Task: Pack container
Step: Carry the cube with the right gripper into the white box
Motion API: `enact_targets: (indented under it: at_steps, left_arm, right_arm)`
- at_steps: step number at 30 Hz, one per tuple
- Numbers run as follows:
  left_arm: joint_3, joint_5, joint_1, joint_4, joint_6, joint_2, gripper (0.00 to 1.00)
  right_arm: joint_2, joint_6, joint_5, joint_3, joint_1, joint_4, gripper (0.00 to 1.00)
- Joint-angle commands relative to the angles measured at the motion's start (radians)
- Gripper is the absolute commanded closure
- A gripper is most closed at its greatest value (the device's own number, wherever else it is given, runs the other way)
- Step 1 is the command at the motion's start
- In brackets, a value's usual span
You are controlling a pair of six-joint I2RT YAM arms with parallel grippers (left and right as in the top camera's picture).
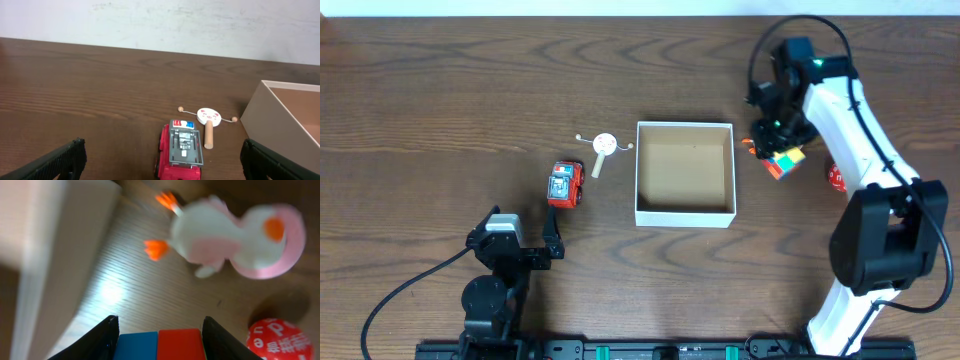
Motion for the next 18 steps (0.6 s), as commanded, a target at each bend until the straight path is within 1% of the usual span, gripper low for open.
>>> enact_targets:
  at_steps: [1,5,8,10,14,18]
  left_arm:
    - [-0.008,-0.008,0.005,-0.028,0.013,-0.007,0.02]
    - [-0.008,-0.008,0.005,-0.028,0.013,-0.007,0.02]
    - [-0.008,-0.008,0.005,-0.028,0.013,-0.007,0.02]
    - [-0.008,-0.008,0.005,-0.028,0.013,-0.007,0.02]
    - [-0.008,-0.008,0.005,-0.028,0.013,-0.007,0.02]
    - [-0.008,-0.008,0.005,-0.028,0.013,-0.007,0.02]
  right_arm:
    - [0.002,0.008,0.003,0.104,0.079,-0.035,0.53]
    - [0.002,0.008,0.003,0.192,0.168,-0.071,0.50]
    - [0.002,0.007,0.003,0.228,0.238,-0.063,0.48]
    - [0.002,0.007,0.003,0.231,0.286,-0.035,0.46]
    - [0.002,0.007,0.004,0.230,0.366,0.010,0.46]
    - [0.002,0.007,0.049,0.230,0.429,0.042,0.45]
